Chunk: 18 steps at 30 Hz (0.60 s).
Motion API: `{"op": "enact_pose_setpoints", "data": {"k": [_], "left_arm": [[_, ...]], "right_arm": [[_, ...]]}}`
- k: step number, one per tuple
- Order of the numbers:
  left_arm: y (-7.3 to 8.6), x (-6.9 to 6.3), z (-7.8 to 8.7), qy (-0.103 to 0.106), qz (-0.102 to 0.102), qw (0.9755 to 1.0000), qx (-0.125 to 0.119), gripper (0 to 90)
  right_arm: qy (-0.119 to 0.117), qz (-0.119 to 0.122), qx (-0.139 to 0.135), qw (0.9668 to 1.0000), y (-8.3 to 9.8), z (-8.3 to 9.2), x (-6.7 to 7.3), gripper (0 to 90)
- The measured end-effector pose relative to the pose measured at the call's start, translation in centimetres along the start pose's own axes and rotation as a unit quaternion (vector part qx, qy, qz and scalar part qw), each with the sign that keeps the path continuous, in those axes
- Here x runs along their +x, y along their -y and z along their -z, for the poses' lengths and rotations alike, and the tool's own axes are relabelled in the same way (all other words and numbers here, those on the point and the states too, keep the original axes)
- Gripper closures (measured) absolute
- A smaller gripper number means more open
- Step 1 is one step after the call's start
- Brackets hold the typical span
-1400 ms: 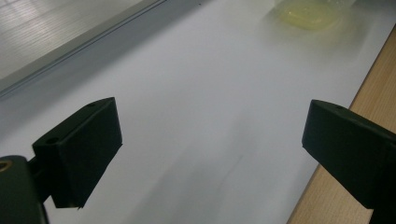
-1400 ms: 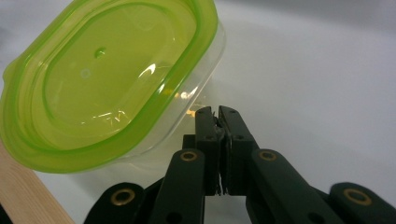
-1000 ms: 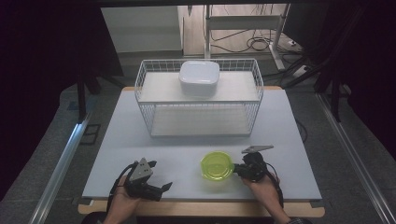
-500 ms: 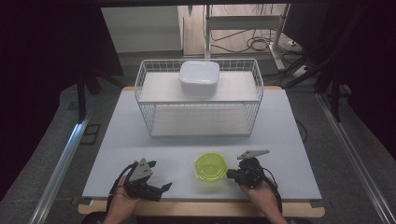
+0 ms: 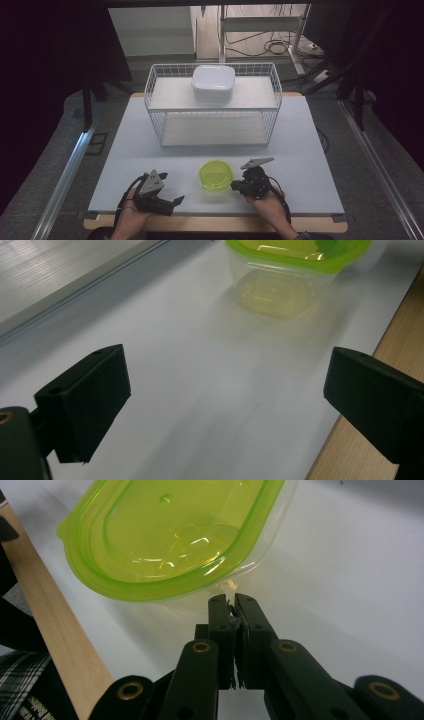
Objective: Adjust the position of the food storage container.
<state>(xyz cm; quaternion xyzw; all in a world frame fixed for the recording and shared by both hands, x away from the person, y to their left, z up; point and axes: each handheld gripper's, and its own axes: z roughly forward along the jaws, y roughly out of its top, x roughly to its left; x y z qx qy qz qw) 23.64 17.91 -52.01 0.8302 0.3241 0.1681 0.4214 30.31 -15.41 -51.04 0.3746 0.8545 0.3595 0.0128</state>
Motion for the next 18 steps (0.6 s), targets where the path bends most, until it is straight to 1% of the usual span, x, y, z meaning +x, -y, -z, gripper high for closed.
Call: {"op": "enact_pose_setpoints", "data": {"k": [5, 9, 13, 15, 17, 18], "left_arm": [[0.0, 0.0, 0.0, 0.0, 0.0, 1.0, 0.0, 4.4], [0.0, 0.0, 0.0, 0.0, 0.0, 1.0, 0.0, 4.4], [0.0, 0.1, 0.1, -0.001, 0.0, 1.0, 0.003, 4.3], [0.1, 0.1, 0.1, -0.001, 0.003, 1.0, 0.007, 4.3], [0.1, 0.2, 0.0, -0.001, 0.008, 0.9999, 0.011, 4.2], [0.1, 0.3, 0.0, 0.001, 0.01, 0.9999, 0.014, 4.1]], "right_arm": [[0.0, 0.011, 0.001, 0.9999, -1.1, -0.7, 0.1, 86.4], [0.004, 0.014, 0.001, 0.9999, -1.1, -0.9, 0.0, 85.9], [0.027, 0.022, -0.007, 0.9994, -0.5, 0.0, -0.4, 76.3], [0.029, 0.027, -0.007, 0.9992, -0.3, 0.6, -0.7, 70.0], [0.043, 0.037, -0.01, 0.9983, 0.0, 1.3, -0.8, 62.7], [0.045, 0.041, -0.011, 0.9981, 0.1, 1.5, -0.9, 59.2]]}}
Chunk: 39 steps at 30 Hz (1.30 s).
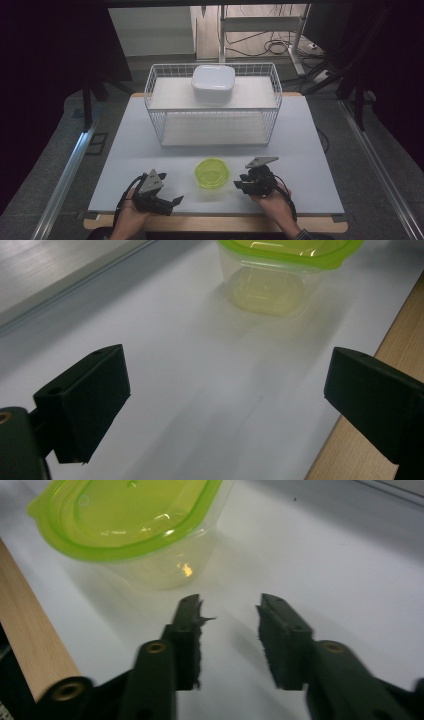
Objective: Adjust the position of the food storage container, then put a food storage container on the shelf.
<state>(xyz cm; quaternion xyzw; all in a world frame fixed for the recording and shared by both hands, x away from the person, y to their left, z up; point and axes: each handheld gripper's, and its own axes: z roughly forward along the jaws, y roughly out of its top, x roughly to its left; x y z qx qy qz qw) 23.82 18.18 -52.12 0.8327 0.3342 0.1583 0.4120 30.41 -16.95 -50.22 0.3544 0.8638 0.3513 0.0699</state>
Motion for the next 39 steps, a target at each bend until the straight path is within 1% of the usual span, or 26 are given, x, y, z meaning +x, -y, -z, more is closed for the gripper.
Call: {"op": "enact_pose_setpoints", "data": {"k": [2, 4, 6, 9, 11, 12, 13, 15, 19, 21, 24, 26, 28, 29, 32, 34, 36, 37, 39], "left_arm": [[0.1, 0.0, -0.1, 0.003, 0.003, 1.0, 0.005, 4.0], [0.1, 0.0, -0.2, 0.001, -0.003, 0.9999, 0.01, 4.0], [0.1, -0.1, -0.2, 0.0, -0.004, 0.9999, 0.01, 3.9], [0.1, 0.0, -0.2, 0.0, -0.006, 1.0, 0.007, 3.8], [0.2, 0.0, -0.1, 0.0, -0.007, 1.0, 0.006, 3.8], [0.2, 0.0, -0.1, 0.0, -0.007, 1.0, 0.006, 3.8], [0.2, 0.0, -0.1, -0.001, -0.005, 1.0, 0.002, 3.7], [0.2, 0.0, -0.1, -0.002, -0.005, 1.0, 0.001, 3.6], [0.2, 0.0, -0.1, -0.002, -0.006, 1.0, 0.0, 3.5], [0.2, 0.0, -0.1, -0.002, -0.007, 1.0, -0.001, 3.4], [0.2, 0.0, -0.2, -0.001, -0.007, 1.0, -0.001, 3.4], [0.2, 0.0, -0.1, -0.001, -0.005, 1.0, -0.002, 3.5], [0.2, 0.0, -0.1, -0.001, -0.005, 1.0, -0.003, 3.5], [0.2, 0.0, -0.1, -0.001, -0.005, 1.0, -0.003, 3.5], [0.2, 0.0, -0.1, -0.003, -0.006, 1.0, -0.001, 3.4], [0.2, 0.0, -0.1, -0.003, -0.006, 1.0, -0.002, 3.4], [0.2, 0.0, -0.1, -0.004, -0.006, 1.0, -0.002, 3.3], [0.2, 0.0, -0.1, -0.003, -0.004, 1.0, -0.002, 3.3], [0.2, 0.0, -0.1, -0.003, -0.004, 1.0, -0.002, 3.4]], "right_arm": [[0.004, 0.005, -0.006, 1.0, 0.2, 0.4, -0.1, 51.8], [0.008, 0.014, -0.013, 0.9998, 0.3, 0.8, -0.2, 44.2], [0.015, 0.025, -0.025, 0.9993, 0.3, 1.0, -0.1, 36.8], [0.016, 0.036, -0.04, 0.9984, 0.3, 1.4, 0.0, 28.1], [0.017, 0.04, -0.048, 0.9979, 0.3, 1.6, 0.1, 24.1], [0.017, 0.04, -0.048, 0.9979, 0.3, 1.6, 0.1, 24.1], [0.018, 0.042, -0.053, 0.9975, 0.5, 1.6, 0.1, 19.8], [0.017, 0.041, -0.056, 0.9975, 0.7, 1.7, 0.0, 16.8], [0.008, 0.035, -0.059, 0.9976, 0.8, 1.6, -0.2, 12.1], [0.005, 0.039, -0.059, 0.9975, 0.8, 1.5, -0.1, 10.0], [0.008, 0.049, -0.062, 0.9969, 0.7, 1.4, 0.1, 7.9], [0.006, 0.048, -0.067, 0.9966, 0.6, 1.4, 0.1, 7.3], [0.001, 0.04, -0.073, 0.9965, 0.5, 1.4, 0.1, 7.1], [0.001, 0.04, -0.073, 0.9965, 0.5, 1.4, 0.1, 7.1], [-0.007, 0.026, -0.077, 0.9967, 0.2, 1.4, 0.1, 6.3], [-0.017, 0.015, -0.076, 0.9969, -0.1, 1.4, 0.1, 3.8], [-0.026, -0.003, -0.072, 0.997, -0.5, 1.3, 0.2, 4.2], [-0.032, -0.007, -0.069, 0.9971, -0.7, 1.3, 0.1, 5.0], [-0.033, -0.01, -0.068, 0.9971, -0.8, 1.3, 0.2, 6.6]]}}
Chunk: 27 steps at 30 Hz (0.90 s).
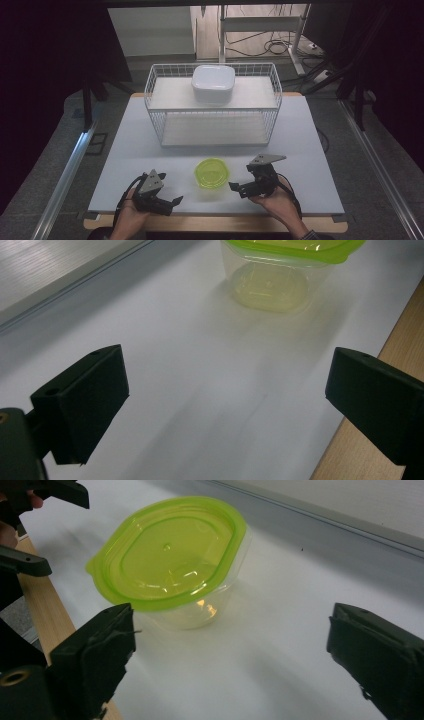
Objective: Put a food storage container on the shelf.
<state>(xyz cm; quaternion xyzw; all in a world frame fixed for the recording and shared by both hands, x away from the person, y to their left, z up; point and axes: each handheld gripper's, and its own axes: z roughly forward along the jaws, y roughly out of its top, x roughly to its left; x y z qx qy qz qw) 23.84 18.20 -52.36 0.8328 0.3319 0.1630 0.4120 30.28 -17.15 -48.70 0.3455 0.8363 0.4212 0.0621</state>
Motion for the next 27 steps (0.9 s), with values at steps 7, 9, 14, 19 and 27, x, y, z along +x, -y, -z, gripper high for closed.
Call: {"op": "enact_pose_setpoints", "data": {"k": [7, 9, 14, 19, 27], "left_arm": [[0.0, 0.0, -0.1, -0.001, -0.003, 1.0, 0.002, 3.3], [0.0, 0.0, -0.1, -0.001, -0.004, 1.0, 0.003, 3.4], [0.0, 0.0, -0.1, 0.0, -0.004, 1.0, 0.004, 3.4], [0.0, -0.1, -0.1, 0.001, -0.005, 1.0, 0.004, 3.4], [0.0, -0.2, -0.2, 0.002, -0.007, 0.9999, 0.006, 3.4]], "right_arm": [[-0.039, -0.052, 0.006, 0.9979, -1.7, -0.6, -0.8, 31.0], [-0.047, -0.068, 0.006, 0.9966, -2.1, -1.0, -1.2, 37.2], [-0.061, -0.093, 0.018, 0.9936, -2.7, -2.2, -2.0, 46.6], [-0.079, -0.137, 0.028, 0.9871, -3.1, -3.5, -2.7, 57.1], [-0.107, -0.188, 0.036, 0.9756, -3.2, -4.5, -3.5, 71.6]]}}
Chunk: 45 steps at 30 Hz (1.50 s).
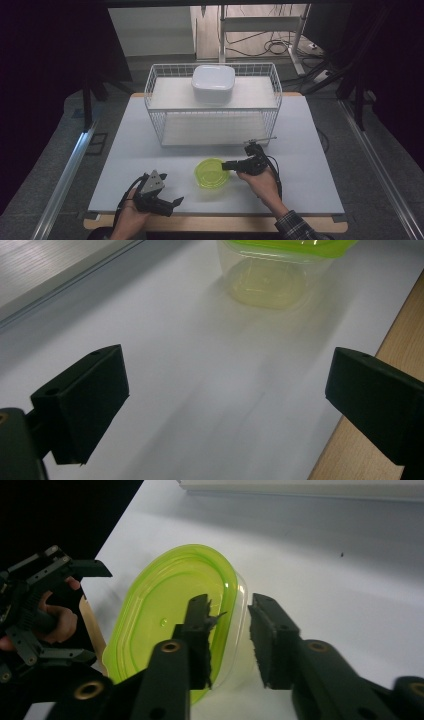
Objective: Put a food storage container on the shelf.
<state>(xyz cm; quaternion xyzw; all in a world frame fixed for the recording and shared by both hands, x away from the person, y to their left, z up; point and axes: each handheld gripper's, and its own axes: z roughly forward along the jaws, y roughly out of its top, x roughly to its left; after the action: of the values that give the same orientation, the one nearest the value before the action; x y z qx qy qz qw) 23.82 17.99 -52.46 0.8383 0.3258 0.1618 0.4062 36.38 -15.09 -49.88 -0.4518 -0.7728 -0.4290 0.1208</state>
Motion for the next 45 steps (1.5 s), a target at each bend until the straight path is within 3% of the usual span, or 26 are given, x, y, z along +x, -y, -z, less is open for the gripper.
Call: {"op": "enact_pose_setpoints", "data": {"k": [5, 8, 11, 23, 35, 45], "left_arm": [[0.0, -0.1, 0.0, 0.002, -0.004, 1.0, 0.002, 3.4], [0.0, -0.1, 0.0, 0.002, -0.004, 1.0, 0.002, 3.4], [0.0, -0.1, 0.0, 0.001, -0.005, 1.0, 0.001, 3.4], [-0.1, -0.1, 0.0, 0.001, -0.006, 1.0, 0.001, 3.4], [-0.1, -0.1, 0.1, -0.001, -0.004, 1.0, -0.002, 3.4], [-0.1, 0.0, 0.1, 0.0, 0.0, 1.0, -0.004, 3.4]], "right_arm": [[-0.017, -0.016, -0.001, 0.9997, -0.1, -0.2, -0.1, 79.9], [-0.021, -0.008, -0.004, 0.9997, -0.1, -0.2, 0.2, 80.6], [-0.035, -0.019, -0.001, 0.9992, -0.2, -0.1, 0.3, 81.5], [-0.041, -0.024, -0.014, 0.9988, -0.3, 0.8, 0.3, 81.9], [-0.059, -0.024, -0.048, 0.9968, -1.1, 2.7, 0.7, 81.9], [-0.078, -0.025, -0.086, 0.993, -2.7, 5.6, 1.8, 82.0]]}}
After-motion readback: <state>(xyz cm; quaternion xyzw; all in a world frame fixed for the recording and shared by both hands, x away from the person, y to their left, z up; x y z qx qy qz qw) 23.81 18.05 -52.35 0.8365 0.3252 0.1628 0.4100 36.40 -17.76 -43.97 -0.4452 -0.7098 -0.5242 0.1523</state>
